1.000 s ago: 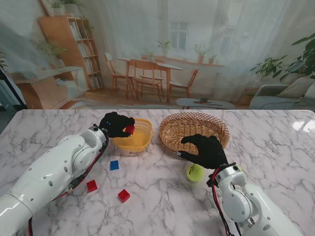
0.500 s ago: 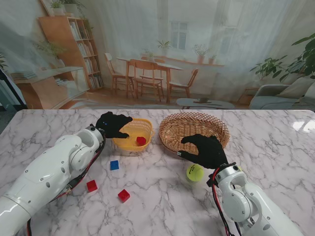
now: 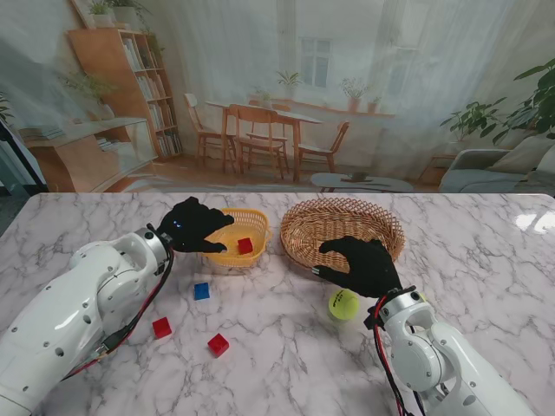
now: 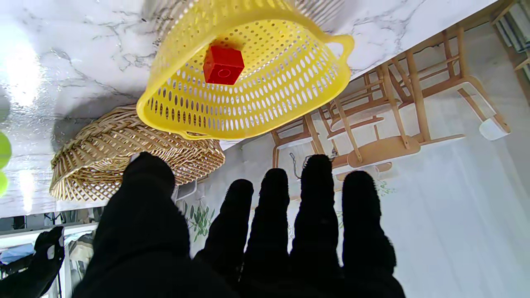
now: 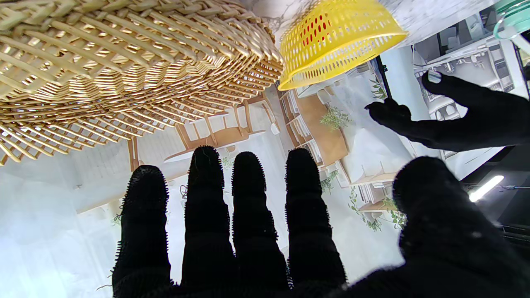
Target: Sort the blocks and the balls into two baskets
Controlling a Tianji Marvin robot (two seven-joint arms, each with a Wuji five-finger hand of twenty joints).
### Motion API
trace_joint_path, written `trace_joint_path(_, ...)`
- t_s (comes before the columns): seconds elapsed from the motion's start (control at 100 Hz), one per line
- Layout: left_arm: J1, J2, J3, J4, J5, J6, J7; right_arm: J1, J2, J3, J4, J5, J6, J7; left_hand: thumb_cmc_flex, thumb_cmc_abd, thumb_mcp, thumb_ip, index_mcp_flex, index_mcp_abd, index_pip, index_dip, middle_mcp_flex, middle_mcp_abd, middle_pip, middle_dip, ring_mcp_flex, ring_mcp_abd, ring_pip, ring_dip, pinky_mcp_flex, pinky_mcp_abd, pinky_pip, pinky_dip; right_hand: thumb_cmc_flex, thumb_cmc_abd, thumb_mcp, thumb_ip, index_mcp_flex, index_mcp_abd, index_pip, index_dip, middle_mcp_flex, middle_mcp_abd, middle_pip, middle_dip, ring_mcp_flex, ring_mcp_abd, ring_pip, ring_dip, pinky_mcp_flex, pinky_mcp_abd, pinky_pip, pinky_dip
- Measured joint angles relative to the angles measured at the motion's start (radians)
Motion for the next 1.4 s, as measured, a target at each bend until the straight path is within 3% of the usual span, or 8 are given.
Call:
trace_joint_path(0.23,0.130,0.007,-0.121,-0.090,0.071,-0.113,0.014,0.000,0.000,0.001,0.000,-0.001,0.000,-0.002,0.000,0.000,0.000,0.000,0.045,0.000,0.033,0.034,0.047,-0.012,0.039,0.051,0.019,0.000,0.059,0.084,0.033,0.000,0.073,0.024,0.000,0.000,0.000,0.000,0.000,0.000,0.000,0.000,0.000,0.000,0.000,0.000,0.000,0.000,0.000,0.000,0.000,0.000,0.000,0.000)
trace_joint_path(0.38,0.210,0.015,-0.175,-0.136,0.072,-0.126,0.011,0.000,0.000,0.001,0.001,-0.002,0.001,-0.002,0.000,0.000,0.000,0.000,0.048,0.000,0.034,0.035,0.047,-0.012,0.047,0.061,0.029,0.000,0.068,0.097,0.043,0.000,0.087,0.027,0.000,0.000,0.000,0.000,0.000,0.000,0.000,0.000,0.000,0.000,0.000,0.000,0.000,0.000,0.000,0.000,0.000,0.000,0.000,0.000)
trace_joint_path(0.64,0.295,0.019,-0.230,-0.140,0.077,-0.134,0.032,0.000,0.000,0.005,0.003,-0.002,-0.001,-0.006,0.000,0.000,0.000,0.000,0.060,0.000,0.042,0.035,0.049,-0.012,0.049,0.061,0.029,0.000,0.069,0.100,0.043,0.000,0.089,0.036,0.000,0.000,0.000,0.000,0.000,0.000,0.000,0.000,0.000,0.000,0.000,0.000,0.000,0.000,0.000,0.000,0.000,0.000,0.000,0.000)
trace_joint_path(0.83,0.300,0.026,-0.226,-0.111,0.082,-0.128,0.015,0.007,0.000,-0.002,0.011,-0.003,0.001,-0.005,0.000,0.000,0.000,0.000,0.060,0.000,0.044,0.036,0.059,-0.012,0.053,0.062,0.030,0.000,0.077,0.110,0.051,0.000,0.102,0.036,0.000,0.000,0.000,0.000,0.000,0.000,0.000,0.000,0.000,0.000,0.000,0.000,0.000,0.000,0.000,0.000,0.000,0.000,0.000,0.000)
trace_joint_path(1.03,0.271,0.033,-0.173,-0.035,0.080,-0.068,0.023,0.011,0.000,-0.006,0.013,-0.003,0.004,-0.001,0.000,0.000,0.000,0.000,0.060,0.000,0.047,0.035,0.062,-0.013,0.062,0.063,0.030,0.000,0.086,0.112,0.053,0.000,0.112,0.036,0.000,0.000,0.000,0.000,0.000,0.000,0.000,0.000,0.000,0.000,0.000,0.000,0.000,0.000,0.000,0.000,0.000,0.000,0.000,0.000)
trace_joint_path(1.4,0.220,0.035,-0.097,0.023,0.040,-0.041,0.010,0.017,0.001,-0.014,0.018,-0.002,0.009,0.007,0.000,0.000,0.000,0.000,0.060,0.000,0.048,0.036,0.062,-0.013,0.062,0.063,0.030,0.000,0.088,0.112,0.053,-0.001,0.112,0.036,0.000,0.000,0.000,0.000,0.000,0.000,0.000,0.000,0.000,0.000,0.000,0.000,0.000,0.000,0.000,0.000,0.000,0.000,0.000,0.000)
